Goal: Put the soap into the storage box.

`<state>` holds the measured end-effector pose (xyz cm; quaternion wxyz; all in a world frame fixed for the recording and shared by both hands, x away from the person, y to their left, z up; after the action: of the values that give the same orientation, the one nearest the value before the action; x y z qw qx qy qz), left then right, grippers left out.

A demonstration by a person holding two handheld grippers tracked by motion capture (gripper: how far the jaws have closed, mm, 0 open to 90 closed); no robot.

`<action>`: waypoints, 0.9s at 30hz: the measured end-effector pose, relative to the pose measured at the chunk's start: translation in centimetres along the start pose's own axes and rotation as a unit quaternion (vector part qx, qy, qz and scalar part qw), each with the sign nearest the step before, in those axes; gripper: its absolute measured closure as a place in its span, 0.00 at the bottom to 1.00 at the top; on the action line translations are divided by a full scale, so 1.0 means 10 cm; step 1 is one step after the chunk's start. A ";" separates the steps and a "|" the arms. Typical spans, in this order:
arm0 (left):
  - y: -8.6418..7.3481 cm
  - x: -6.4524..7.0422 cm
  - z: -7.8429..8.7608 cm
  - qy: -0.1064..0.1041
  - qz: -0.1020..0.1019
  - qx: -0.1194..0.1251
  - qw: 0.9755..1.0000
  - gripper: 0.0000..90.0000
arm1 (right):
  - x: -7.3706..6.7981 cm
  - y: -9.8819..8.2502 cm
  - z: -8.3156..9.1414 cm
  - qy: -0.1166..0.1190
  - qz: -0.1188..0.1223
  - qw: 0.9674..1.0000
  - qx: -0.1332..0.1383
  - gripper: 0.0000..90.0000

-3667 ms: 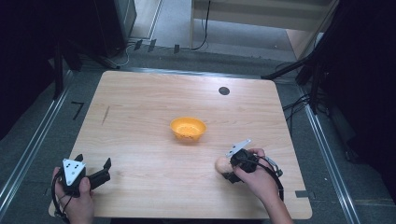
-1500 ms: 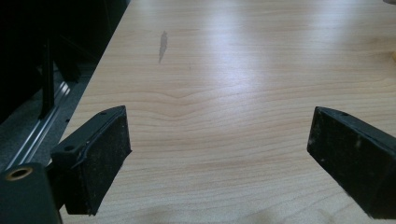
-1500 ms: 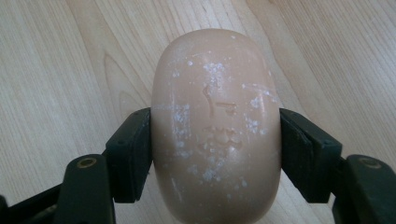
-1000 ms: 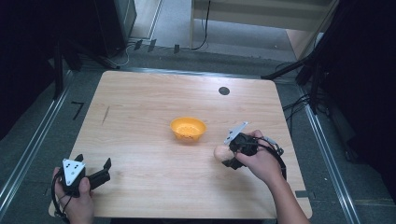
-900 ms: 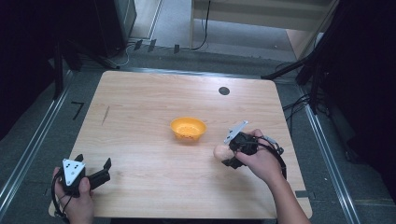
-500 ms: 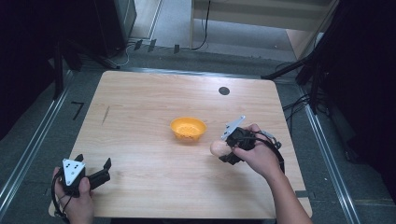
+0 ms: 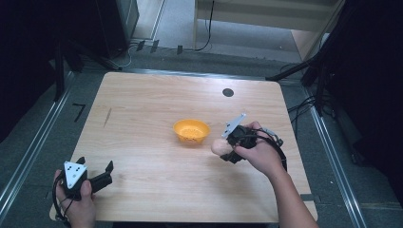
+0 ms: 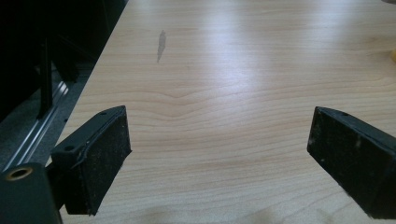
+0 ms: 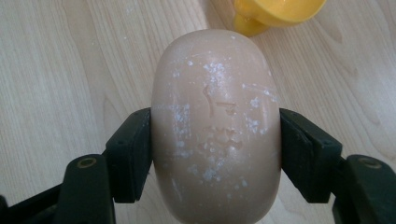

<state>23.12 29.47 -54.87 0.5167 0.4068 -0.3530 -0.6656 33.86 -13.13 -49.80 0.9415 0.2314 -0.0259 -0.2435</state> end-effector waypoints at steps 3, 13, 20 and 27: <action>0.00 0.00 0.00 -0.002 -0.002 0.000 1.000 0.07 | 0.02 0.07 0.01 0.001 0.005 1.000 0.005 0.37; 0.00 0.00 0.00 -0.001 -0.002 0.001 1.000 0.07 | 0.06 0.20 -0.05 0.004 0.022 1.000 0.000 0.37; 0.00 0.00 0.00 -0.001 -0.001 0.001 1.000 0.07 | 0.11 0.30 -0.09 0.003 0.031 1.000 -0.001 0.37; 0.00 0.00 0.00 -0.003 -0.002 -0.001 1.000 0.07 | 0.11 0.43 -0.11 0.003 0.041 0.999 0.001 0.37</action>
<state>23.12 29.44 -54.88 0.5150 0.4047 -0.3532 -0.6680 36.94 -9.90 -48.96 0.9506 0.2315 -0.0326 -0.2042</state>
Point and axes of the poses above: each handheld gripper's, and its own axes: z roughly backward along the jaws, y roughly out of its top, x roughly to its right, the point moved 6 cm from there along -z, roughly forward along the jaws, and after that the axes turned 10 degrees about -z, right-handed, at the moved point
